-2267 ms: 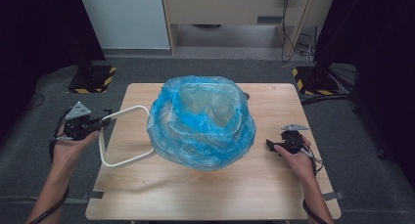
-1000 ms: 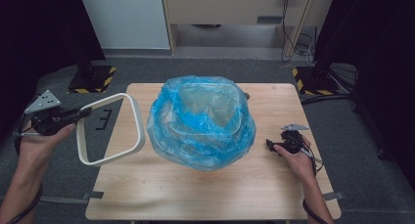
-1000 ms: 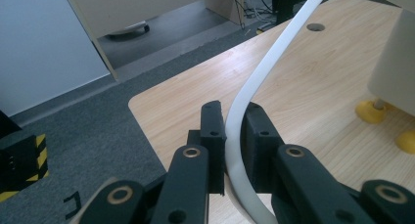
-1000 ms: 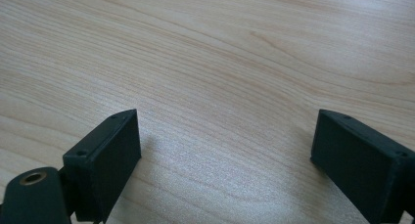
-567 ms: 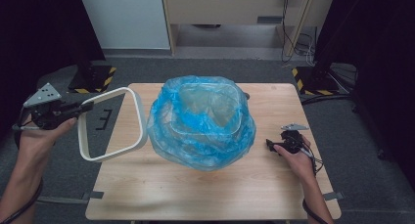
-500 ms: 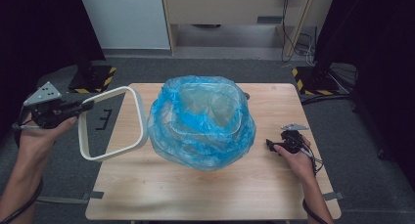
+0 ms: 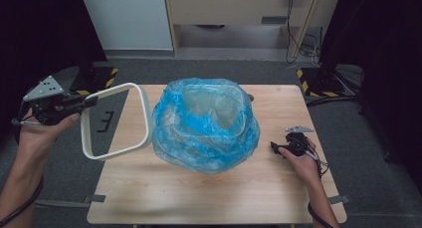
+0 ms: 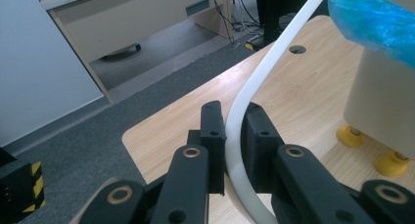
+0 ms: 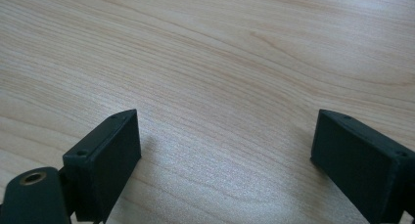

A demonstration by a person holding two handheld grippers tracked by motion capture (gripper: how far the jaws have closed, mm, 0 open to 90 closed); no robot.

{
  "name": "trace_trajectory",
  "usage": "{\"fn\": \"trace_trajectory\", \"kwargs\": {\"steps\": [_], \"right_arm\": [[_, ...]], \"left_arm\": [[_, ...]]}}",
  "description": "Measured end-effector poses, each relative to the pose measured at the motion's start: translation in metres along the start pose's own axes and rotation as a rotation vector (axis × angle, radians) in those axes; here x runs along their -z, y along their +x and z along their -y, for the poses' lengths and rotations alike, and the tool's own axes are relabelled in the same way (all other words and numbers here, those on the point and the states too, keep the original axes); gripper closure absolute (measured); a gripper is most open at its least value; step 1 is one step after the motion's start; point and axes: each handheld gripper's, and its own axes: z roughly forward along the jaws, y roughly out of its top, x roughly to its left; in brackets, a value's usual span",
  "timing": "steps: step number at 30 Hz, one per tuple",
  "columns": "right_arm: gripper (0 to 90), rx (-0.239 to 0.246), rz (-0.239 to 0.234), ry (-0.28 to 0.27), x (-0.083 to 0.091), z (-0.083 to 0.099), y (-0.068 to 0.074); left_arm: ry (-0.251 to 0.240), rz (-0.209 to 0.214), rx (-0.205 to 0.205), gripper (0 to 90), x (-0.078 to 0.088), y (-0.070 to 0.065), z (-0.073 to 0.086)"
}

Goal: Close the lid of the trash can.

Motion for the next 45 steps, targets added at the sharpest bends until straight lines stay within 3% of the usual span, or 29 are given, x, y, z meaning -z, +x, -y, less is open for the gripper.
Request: {"fn": "trace_trajectory", "kwargs": {"steps": [17, 32, 45], "right_arm": [[11.0, 0.0, 0.001, 0.0, 0.0, 0.0, 0.0], [11.0, -0.005, -0.003, 0.001, 0.0, -0.001, 0.0], [11.0, -0.002, -0.001, 0.0, -0.001, -0.001, 0.0]], "left_arm": [[0.002, -0.02, 0.011, 80.6, 0.018, 0.011, 0.001], [-0.009, 0.006, -0.025, 80.6, 0.018, 0.004, -0.033], [0.005, 0.048, -0.042, 80.6, -0.002, -0.005, -0.06]]}}
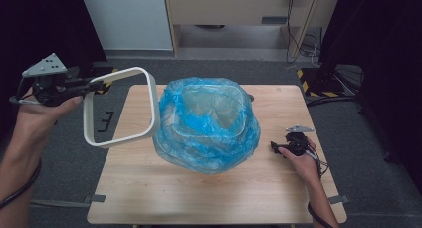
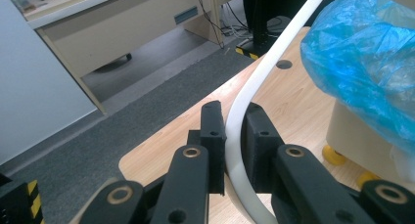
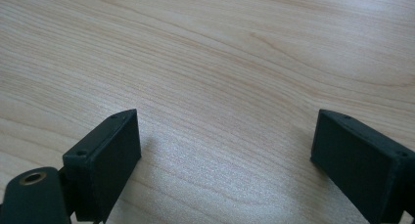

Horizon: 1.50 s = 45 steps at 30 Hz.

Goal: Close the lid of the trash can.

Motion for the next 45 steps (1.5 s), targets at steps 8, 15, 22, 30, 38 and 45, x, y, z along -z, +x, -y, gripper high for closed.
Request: {"fn": "trace_trajectory", "kwargs": {"steps": [8, 15, 22, 30, 38, 45], "right_arm": [[11.0, 0.0, 0.0, 0.0, 0.0, 0.0, 0.0], [11.0, -0.001, 0.0, 0.0, 0.0, 0.0, 0.0], [11.0, 0.0, 0.001, 0.0, 0.0, 0.0, 0.0], [11.0, 0.0, 0.001, 0.0, 0.0, 0.0, 0.0], [11.0, -0.003, -0.002, 0.001, 0.0, 0.0, 0.0], [11.0, -0.002, -0.001, 0.0, 0.0, 0.0, 0.0]], "left_arm": [[0.007, 0.023, -0.017, 80.6, -0.011, -0.007, -0.016], [0.018, 0.041, -0.033, 80.6, -0.023, -0.015, -0.033], [0.03, 0.064, -0.055, 80.6, -0.037, -0.024, -0.047], [0.04, 0.087, -0.081, 80.6, -0.051, -0.038, -0.066], [0.05, 0.099, -0.104, 80.6, -0.06, -0.049, -0.081], [0.057, 0.108, -0.118, 80.6, -0.067, -0.057, -0.096]]}}
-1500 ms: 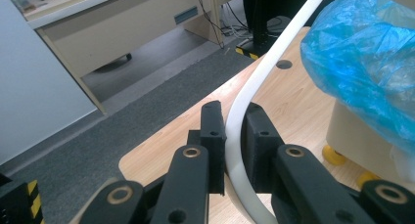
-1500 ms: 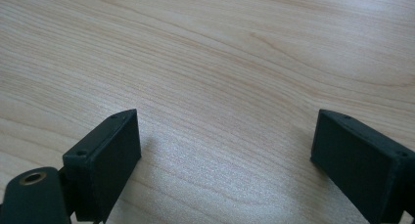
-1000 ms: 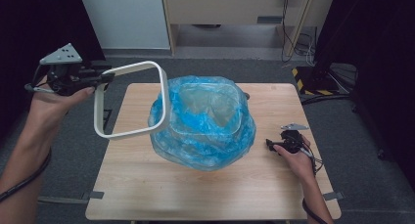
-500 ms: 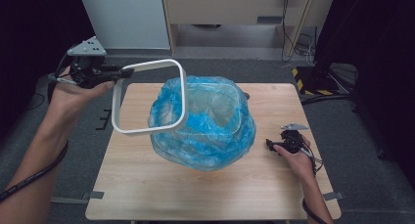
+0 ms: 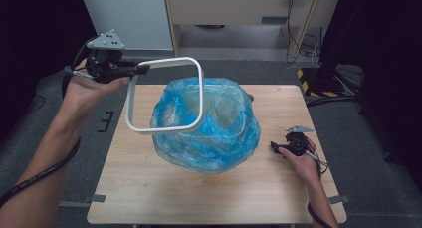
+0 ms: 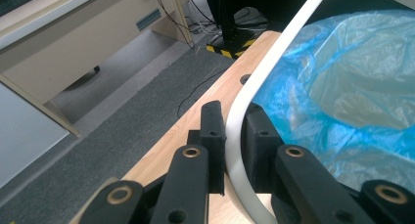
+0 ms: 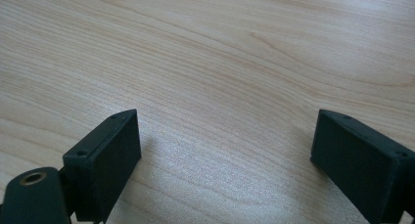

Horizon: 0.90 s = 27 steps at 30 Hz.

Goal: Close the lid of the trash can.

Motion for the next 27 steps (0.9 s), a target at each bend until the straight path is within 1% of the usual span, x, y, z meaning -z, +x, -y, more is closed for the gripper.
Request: {"fn": "trace_trajectory", "kwargs": {"steps": [3, 4, 5, 6, 8, 9, 11, 15, 19, 23, 27], "right_arm": [[11.0, 0.0, 0.0, 0.0, 0.0, 0.0, 0.0], [11.0, -0.002, -0.001, 0.001, 0.0, 0.0, 0.0], [11.0, -0.002, -0.001, 0.001, 0.0, 0.0, 0.0], [11.0, 0.0, 0.0, 0.0, 0.0, 0.0, 0.0], [11.0, -0.002, -0.001, 0.001, 0.0, 0.0, 0.0], [11.0, -0.002, -0.001, 0.001, 0.0, 0.0, 0.0], [11.0, 0.0, 0.0, 0.0, 0.0, 0.0, 0.0], [11.0, -0.002, -0.001, 0.001, 0.0, 0.0, 0.0], [11.0, 0.0, 0.0, 0.0, 0.0, 0.0, 0.0], [10.9, -0.002, -0.001, 0.0, 0.0, 0.0, 0.0], [10.9, 0.001, 0.0, -0.001, 0.0, 0.0, 0.0]], "left_arm": [[0.003, 0.002, -0.001, 80.6, -0.002, -0.002, -0.004], [0.003, 0.003, -0.003, 80.6, -0.003, -0.004, -0.008], [0.003, 0.003, -0.003, 80.6, -0.003, -0.004, -0.008], [0.007, 0.008, -0.005, 80.6, -0.005, -0.006, -0.013], [0.013, 0.014, -0.009, 80.6, -0.008, -0.008, -0.017], [0.013, 0.014, -0.009, 80.7, -0.008, -0.008, -0.017], [0.022, 0.017, -0.012, 80.6, -0.013, -0.011, -0.023], [0.032, 0.023, -0.011, 80.6, -0.019, -0.014, -0.027], [0.046, 0.033, -0.016, 80.7, -0.026, -0.021, -0.033], [0.046, 0.042, -0.013, 80.7, -0.029, -0.023, -0.038], [0.046, 0.06, -0.012, 80.7, -0.035, -0.029, -0.048]]}}
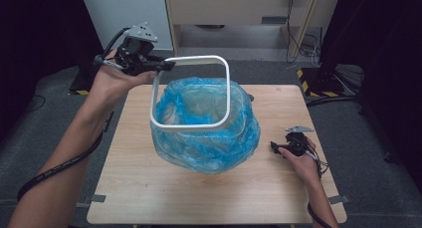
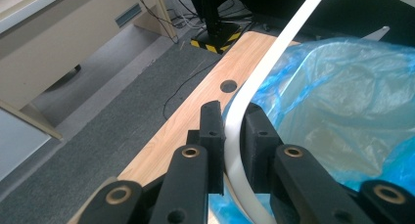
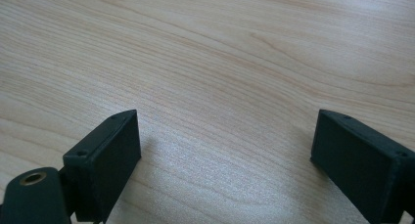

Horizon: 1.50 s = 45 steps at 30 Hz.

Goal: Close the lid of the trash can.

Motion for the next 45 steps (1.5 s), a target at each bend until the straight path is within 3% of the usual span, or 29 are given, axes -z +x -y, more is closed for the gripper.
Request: {"fn": "trace_trajectory", "kwargs": {"steps": [9, 12, 15, 22, 28, 40, 45], "right_arm": [[10.9, -0.001, 0.0, 0.0, 0.0, 0.0, 0.0], [10.9, -0.001, -0.001, 0.0, 0.0, 0.0, 0.0], [10.9, 0.001, -0.001, 0.0, 0.0, 0.0, 0.0], [10.9, 0.001, -0.002, 0.0, 0.0, 0.0, 0.0], [10.9, -0.001, -0.001, 0.001, 0.0, 0.0, 0.0], [10.9, -0.002, -0.001, 0.001, 0.0, 0.0, 0.0], [11.0, -0.001, -0.001, 0.001, 0.0, 0.0, 0.0]], "left_arm": [[0.038, 0.026, 0.008, 80.6, -0.016, -0.01, -0.012], [0.08, 0.046, 0.012, 80.6, -0.027, -0.013, -0.015], [0.102, 0.051, 0.016, 80.6, -0.033, -0.013, -0.014], [0.165, 0.08, 0.066, 80.7, -0.053, -0.008, -0.004], [0.208, 0.085, 0.053, 80.6, -0.058, -0.013, -0.003], [0.241, 0.104, 0.057, 80.5, -0.067, -0.012, 0.001], [0.216, 0.113, 0.056, 79.7, -0.067, -0.011, 0.003]]}}
